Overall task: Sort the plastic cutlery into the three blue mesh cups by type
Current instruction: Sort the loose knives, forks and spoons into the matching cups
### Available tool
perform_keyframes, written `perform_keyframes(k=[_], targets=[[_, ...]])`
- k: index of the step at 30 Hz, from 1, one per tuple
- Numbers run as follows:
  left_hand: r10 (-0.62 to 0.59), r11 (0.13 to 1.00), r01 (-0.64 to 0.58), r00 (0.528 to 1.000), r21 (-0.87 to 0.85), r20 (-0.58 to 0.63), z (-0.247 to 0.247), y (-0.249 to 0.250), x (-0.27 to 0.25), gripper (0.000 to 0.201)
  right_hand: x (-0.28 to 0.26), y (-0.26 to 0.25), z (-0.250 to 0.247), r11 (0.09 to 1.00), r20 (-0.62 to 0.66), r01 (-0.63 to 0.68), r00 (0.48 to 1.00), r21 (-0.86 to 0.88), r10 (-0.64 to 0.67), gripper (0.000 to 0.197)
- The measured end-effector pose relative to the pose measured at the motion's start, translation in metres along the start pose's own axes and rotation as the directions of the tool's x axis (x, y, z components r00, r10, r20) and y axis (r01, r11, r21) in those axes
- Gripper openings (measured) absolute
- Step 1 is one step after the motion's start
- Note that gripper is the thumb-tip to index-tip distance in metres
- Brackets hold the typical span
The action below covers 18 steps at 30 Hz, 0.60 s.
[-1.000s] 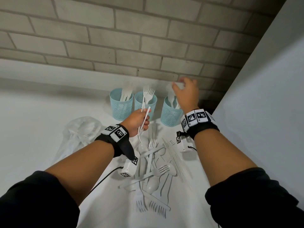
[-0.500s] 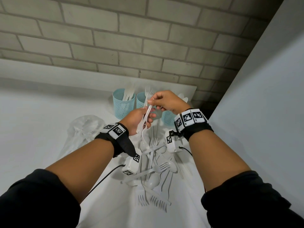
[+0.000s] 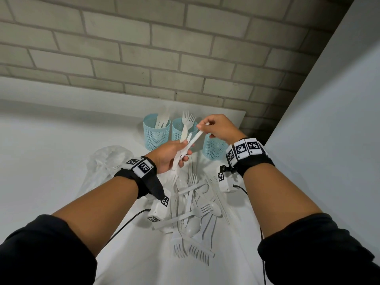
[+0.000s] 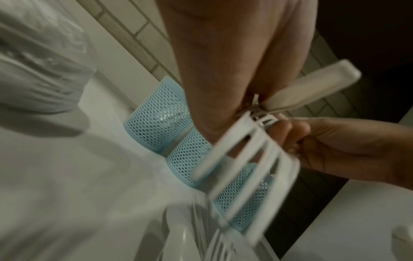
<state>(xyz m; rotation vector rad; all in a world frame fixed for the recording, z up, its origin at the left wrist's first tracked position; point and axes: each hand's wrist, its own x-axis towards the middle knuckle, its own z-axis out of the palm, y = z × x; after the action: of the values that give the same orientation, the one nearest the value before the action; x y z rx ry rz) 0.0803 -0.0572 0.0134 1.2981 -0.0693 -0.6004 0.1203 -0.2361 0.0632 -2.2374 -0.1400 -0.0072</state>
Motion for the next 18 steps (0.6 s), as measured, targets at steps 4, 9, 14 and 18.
perform_keyframes(k=[4,9,14,18], targets=[[0.016,0.998,-0.020,0.998,-0.068,-0.063,-0.005,0.005,0.002,0.025,-0.001,-0.002,0.003,0.986,0.116,0.113,0.988,-0.125,-0.098,0.019],[-0.010,0.985,-0.004,0.997,-0.173,-0.081,-0.009,0.008,0.004,0.033,-0.003,0.002,0.022,0.887,-0.054,0.226,0.962,-0.403,-0.269,0.026],[-0.043,0.971,0.030,0.998,-0.236,-0.047,-0.009,0.009,0.005,0.043,-0.008,0.005,0.043,0.726,-0.075,0.325,0.885,-0.606,-0.459,0.038],[-0.038,0.965,0.030,0.999,-0.260,-0.025,-0.011,0.008,0.008,0.038,-0.011,0.003,0.048,0.744,-0.095,0.329,0.881,-0.582,-0.464,0.031]])
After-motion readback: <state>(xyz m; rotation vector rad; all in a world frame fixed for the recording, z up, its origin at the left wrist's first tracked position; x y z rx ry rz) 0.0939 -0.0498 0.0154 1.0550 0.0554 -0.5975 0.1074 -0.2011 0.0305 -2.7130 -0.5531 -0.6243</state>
